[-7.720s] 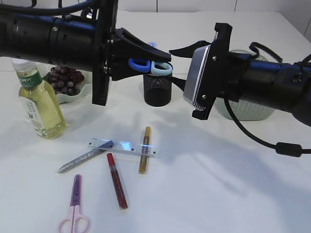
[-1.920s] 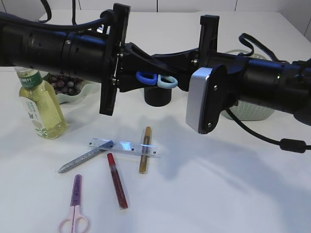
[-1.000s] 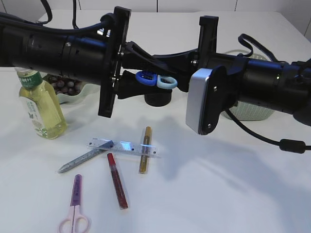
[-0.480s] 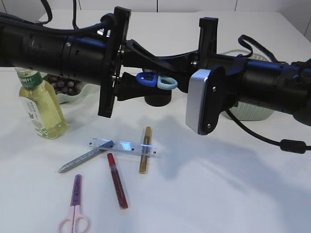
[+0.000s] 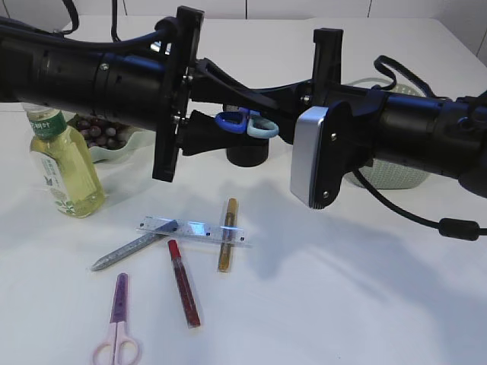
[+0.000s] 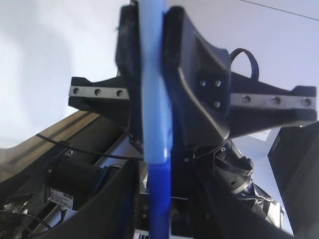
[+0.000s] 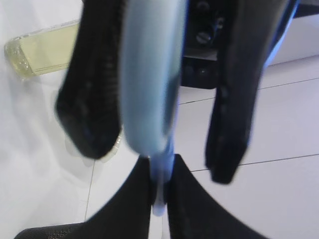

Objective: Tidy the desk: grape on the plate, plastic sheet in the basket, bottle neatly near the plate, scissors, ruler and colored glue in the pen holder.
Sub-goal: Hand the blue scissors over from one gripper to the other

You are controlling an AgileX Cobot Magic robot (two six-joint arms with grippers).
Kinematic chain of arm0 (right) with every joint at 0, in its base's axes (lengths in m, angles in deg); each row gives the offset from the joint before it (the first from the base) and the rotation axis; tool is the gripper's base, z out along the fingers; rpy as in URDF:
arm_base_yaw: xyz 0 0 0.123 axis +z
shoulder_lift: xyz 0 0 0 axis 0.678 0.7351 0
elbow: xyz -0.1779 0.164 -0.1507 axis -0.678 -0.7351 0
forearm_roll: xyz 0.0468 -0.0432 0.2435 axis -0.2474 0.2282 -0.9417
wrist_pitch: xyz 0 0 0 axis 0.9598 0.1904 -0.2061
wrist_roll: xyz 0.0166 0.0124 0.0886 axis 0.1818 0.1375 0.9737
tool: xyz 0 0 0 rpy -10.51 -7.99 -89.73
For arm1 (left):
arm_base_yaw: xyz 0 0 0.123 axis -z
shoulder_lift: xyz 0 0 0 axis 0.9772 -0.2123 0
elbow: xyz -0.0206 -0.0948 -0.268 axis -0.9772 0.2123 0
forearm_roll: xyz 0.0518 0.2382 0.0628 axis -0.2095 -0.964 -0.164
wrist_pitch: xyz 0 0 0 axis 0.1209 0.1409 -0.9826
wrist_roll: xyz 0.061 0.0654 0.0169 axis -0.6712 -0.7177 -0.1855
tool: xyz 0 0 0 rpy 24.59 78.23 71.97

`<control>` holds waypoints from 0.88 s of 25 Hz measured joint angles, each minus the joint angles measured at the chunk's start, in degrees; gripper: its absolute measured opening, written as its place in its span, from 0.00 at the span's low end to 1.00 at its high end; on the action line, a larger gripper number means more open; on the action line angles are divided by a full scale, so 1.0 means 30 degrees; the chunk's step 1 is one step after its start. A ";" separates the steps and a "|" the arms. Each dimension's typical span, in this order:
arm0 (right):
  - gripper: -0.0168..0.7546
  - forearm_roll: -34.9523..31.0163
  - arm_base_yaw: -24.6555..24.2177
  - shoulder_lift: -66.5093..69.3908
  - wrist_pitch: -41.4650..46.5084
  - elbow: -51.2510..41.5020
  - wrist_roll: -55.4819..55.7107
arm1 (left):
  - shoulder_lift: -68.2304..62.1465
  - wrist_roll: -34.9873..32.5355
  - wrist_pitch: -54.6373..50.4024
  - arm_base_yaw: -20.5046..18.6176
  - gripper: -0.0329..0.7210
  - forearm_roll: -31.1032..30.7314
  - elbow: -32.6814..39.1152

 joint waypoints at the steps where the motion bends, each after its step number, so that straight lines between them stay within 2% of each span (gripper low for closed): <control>1: 0.12 -0.0081 0.0000 0.0000 0.0008 0.0000 -0.0001 | 0.0052 0.0000 0.0000 0.0000 0.37 0.0000 0.0000; 7: 0.12 -0.0294 0.0000 0.0000 0.0074 0.0000 -0.0001 | 0.0428 0.0076 0.0000 -0.0181 0.37 -0.0298 0.0000; 22: 0.12 -0.0338 0.0000 0.0000 0.0200 0.0000 -0.0001 | 0.0480 0.0355 0.0000 -0.1891 0.37 -0.1151 0.0000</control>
